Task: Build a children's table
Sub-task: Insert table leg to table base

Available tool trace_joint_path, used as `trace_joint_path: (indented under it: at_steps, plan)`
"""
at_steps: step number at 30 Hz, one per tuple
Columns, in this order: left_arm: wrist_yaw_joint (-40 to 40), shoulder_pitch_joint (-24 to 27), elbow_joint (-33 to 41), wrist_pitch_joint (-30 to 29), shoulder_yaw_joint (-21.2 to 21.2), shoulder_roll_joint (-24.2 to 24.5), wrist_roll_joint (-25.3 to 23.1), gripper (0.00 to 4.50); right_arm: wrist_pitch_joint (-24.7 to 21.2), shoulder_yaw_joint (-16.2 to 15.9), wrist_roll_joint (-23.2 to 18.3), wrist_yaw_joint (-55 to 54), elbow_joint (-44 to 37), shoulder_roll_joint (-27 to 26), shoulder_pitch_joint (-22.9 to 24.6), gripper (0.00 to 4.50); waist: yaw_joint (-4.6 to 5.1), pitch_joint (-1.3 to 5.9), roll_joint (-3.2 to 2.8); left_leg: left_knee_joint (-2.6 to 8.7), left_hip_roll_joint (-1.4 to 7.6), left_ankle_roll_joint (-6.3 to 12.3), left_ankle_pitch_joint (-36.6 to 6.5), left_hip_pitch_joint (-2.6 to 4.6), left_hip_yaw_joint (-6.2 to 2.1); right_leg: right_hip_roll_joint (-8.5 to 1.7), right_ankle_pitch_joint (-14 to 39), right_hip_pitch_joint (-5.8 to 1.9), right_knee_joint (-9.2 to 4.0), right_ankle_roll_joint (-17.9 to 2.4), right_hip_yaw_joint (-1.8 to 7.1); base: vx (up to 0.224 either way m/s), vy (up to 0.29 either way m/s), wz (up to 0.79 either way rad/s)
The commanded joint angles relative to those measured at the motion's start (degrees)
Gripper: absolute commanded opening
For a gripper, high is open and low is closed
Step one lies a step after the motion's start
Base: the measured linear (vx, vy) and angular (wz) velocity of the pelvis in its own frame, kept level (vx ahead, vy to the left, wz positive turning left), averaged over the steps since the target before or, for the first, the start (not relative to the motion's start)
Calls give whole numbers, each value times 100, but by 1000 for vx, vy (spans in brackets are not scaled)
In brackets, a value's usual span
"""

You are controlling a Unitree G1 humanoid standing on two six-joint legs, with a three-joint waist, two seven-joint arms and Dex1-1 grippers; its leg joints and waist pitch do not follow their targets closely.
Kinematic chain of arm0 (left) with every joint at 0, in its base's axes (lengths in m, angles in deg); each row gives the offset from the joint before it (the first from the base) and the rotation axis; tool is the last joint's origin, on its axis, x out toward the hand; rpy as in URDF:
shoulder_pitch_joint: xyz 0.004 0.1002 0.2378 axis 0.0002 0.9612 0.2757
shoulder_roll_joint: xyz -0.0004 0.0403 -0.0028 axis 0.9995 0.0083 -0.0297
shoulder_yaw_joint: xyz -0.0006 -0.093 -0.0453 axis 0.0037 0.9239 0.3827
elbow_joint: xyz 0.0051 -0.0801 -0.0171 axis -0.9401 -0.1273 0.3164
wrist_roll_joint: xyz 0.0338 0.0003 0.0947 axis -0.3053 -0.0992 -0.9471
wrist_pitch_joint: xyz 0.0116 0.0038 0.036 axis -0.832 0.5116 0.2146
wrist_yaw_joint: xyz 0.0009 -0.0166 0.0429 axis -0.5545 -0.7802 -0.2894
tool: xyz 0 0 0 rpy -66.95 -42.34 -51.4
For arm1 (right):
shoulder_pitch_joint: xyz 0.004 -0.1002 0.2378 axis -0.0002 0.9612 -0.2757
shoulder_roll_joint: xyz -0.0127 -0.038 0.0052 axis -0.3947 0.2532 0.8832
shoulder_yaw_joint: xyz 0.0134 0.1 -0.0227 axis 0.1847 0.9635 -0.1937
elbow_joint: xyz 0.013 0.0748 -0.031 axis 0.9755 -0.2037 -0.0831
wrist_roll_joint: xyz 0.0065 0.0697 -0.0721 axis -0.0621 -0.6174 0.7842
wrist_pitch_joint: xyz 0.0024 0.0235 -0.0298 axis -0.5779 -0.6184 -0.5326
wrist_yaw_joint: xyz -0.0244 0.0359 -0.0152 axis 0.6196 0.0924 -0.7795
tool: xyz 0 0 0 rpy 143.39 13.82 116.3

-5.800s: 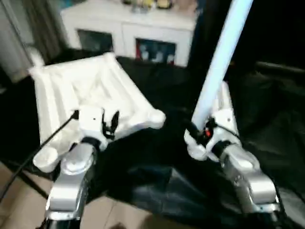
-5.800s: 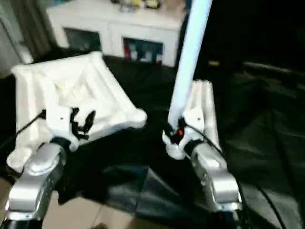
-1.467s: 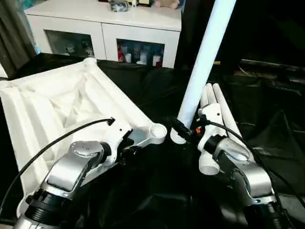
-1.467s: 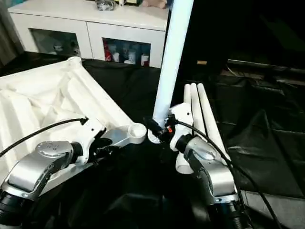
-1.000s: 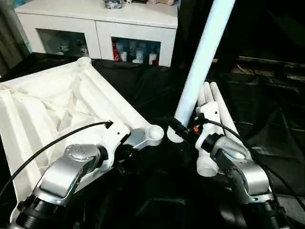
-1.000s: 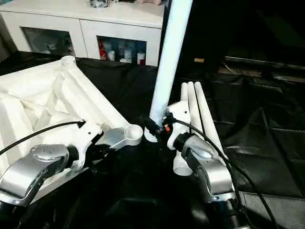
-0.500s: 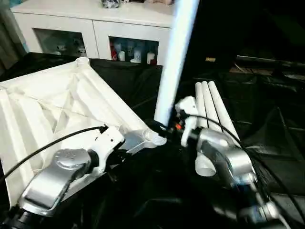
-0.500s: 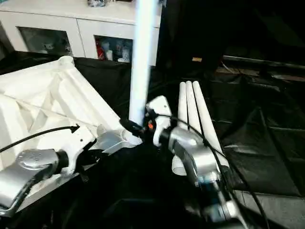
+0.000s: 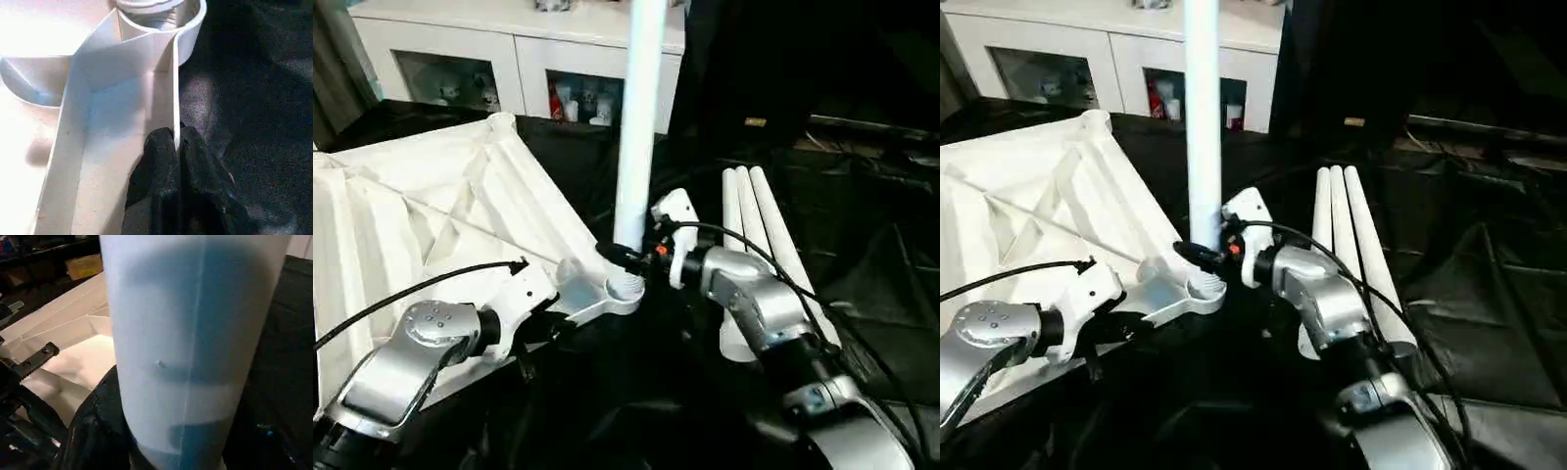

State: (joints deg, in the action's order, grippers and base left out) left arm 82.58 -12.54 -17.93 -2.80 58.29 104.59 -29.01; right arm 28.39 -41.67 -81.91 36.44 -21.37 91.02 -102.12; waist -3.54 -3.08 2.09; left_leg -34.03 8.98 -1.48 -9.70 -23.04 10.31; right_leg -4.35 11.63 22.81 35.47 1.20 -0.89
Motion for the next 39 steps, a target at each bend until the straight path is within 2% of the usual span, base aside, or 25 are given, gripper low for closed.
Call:
trace_joint_path:
  at_steps: [1, 6, 9, 11, 16, 21, 22, 23, 25, 26, 27, 28, 29, 30, 31, 33, 34, 35, 37, 38, 39]
  plan:
    - [155, -72, 45, 377, 125, -124, 234, 0, 14, -65, 82, 83, 103, 33, 25, 191, 19, 294, -72, 492, 362, -188, -1471, 218, -115, -310, 841, -129, -362, -1215, 178, 0, 0, 0]
    - [135, -126, -72, 453, 111, -167, 178, 0, -26, -130, 130, 176, 144, 60, 69, 191, 25, 282, -78, 501, 361, -227, -1588, 216, -117, -312, 968, -117, -372, -1200, 184, 0, 0, 0]
    - [133, -142, -95, 474, 102, -183, 174, 0, 38, -136, 177, 191, 228, 49, 68, 191, 27, 271, -52, 504, 361, -259, -1745, 216, -117, -325, 1247, -104, -400, -1173, 195, 0, 0, 0]
    - [131, -164, -145, 508, 107, -188, 163, 0, 36, -140, 192, 211, 256, 42, 59, 191, 20, 268, -61, 505, 368, -263, -1765, 217, -124, -329, 1336, -92, -403, -1141, 199, 0, 0, 0]
    - [174, -156, -168, 541, 112, -170, 176, 0, 80, -137, 218, 209, 325, 52, 30, 191, 24, 280, -79, 507, 366, -260, -1709, 216, -126, -314, 1186, -92, -386, -1160, 190, 0, 0, 0]
    - [195, -175, -182, 550, 109, -156, 174, 0, 129, 123, 51, 146, 509, -86, 48, 191, 27, 278, -77, 508, 368, -255, -1735, 214, -125, -320, 1184, -90, -387, -1194, 194, 0, 0, 0]
    - [204, -183, -187, 551, 115, -148, 177, 0, 113, 205, -14, 135, 540, -115, 76, 191, 26, 271, -110, 516, 366, -274, -1799, 214, -128, -317, 1199, -81, -396, -1196, 197, 0, 0, 0]
    - [204, -183, -187, 551, 115, -148, 177, 0, 113, 205, -14, 135, 540, -115, 76, 191, 20, 277, -99, 514, 368, -282, -1837, 224, -133, -320, 1217, -88, -392, -1207, 192, 0, 0, 0]
    - [211, -190, -196, 557, 125, -140, 179, 0, 101, 272, -67, 124, 556, -128, 120, 191, 19, 277, -114, 517, 369, -288, -1817, 219, -135, -317, 1161, -89, -388, -1211, 191, 0, 0, 0]
    - [216, -200, -208, 561, 137, -130, 180, 0, 130, 386, -140, 68, 598, -148, 193, 191, 11, 278, -154, 519, 366, -303, -1824, 223, -139, -316, 1132, -86, -381, -1215, 190, 0, 0, 0]
    - [216, -220, -239, 572, 155, -125, 178, 0, 187, 564, -259, -43, 659, -199, 318, 191, 17, 276, -167, 522, 364, -325, -1895, 234, -132, -307, 1122, -73, -395, -1215, 193, 0, 0, 0]
    - [209, -235, -258, 578, 164, -130, 176, 0, 228, 649, -312, -110, 690, -231, 382, 191, -1, 277, -227, 520, 363, -351, -1925, 237, -142, -320, 1107, -75, -388, -1218, 199, 0, 0, 0]
    - [201, -254, -283, 588, 175, -139, 173, 0, 284, 746, -370, -187, 732, -270, 450, 191, 4, 272, -200, 527, 366, -355, -1981, 245, -133, -311, 1133, -64, -408, -1218, 196, 0, 0, 0]
    - [188, -277, -320, 610, 185, -155, 167, 0, 355, 811, -400, -250, 781, -311, 524, 191, -13, 288, -232, 523, 362, -342, -1918, 223, -148, -333, 1091, -101, -383, -1250, 193, 0, 0, 0]
    - [158, -308, -364, 636, 193, -185, 154, 0, 436, 852, -407, -308, 828, -343, 609, 191, -7, 275, -241, 527, 364, -343, -1971, 236, -136, -323, 1137, -76, -404, -1255, 195, 0, 0, 0]
    - [101, -388, -452, 663, 191, -244, 125, 0, 641, 928, -404, -401, 896, -410, 828, 191, 0, 263, -222, 529, 363, -346, -2083, 231, -135, -331, 1326, -75, -420, -1268, 195, 0, 0, 0]
    - [101, -388, -452, 663, 191, -244, 125, 0, 641, 928, -404, -401, 896, -410, 828, 191, -14, 253, -249, 531, 366, -361, -2199, 254, -132, -335, 1522, -44, -448, -1224, 204, 0, 0, 0]
    - [74, -447, -519, 683, 191, -276, 106, 0, 785, 1019, -429, -430, 921, -472, 990, 191, -25, 257, -289, 531, 369, -380, -2278, 257, -149, -359, 1685, -46, -453, -1198, 212, 0, 0, 0]
    - [64, -477, -560, 704, 195, -287, 96, 0, 877, 1064, -440, -447, 904, -498, 1084, 191, -19, 254, -274, 556, 374, -398, -2314, 236, -165, -345, 1777, -58, -458, -1144, 200, 0, 0, 0]
    - [57, -503, -603, 728, 199, -290, 86, 0, 956, 1069, -420, -460, 879, -501, 1143, 191, -20, 259, -336, 563, 372, -435, -2391, 243, -176, -342, 1801, -47, -460, -1123, 199, 0, 0, 0]
    - [57, -503, -603, 728, 199, -290, 86, 0, 956, 1069, -420, -460, 879, -501, 1143, 191, -13, 260, -316, 565, 373, -438, -2433, 245, -172, -340, 1820, -41, -470, -1110, 197, 0, 0, 0]
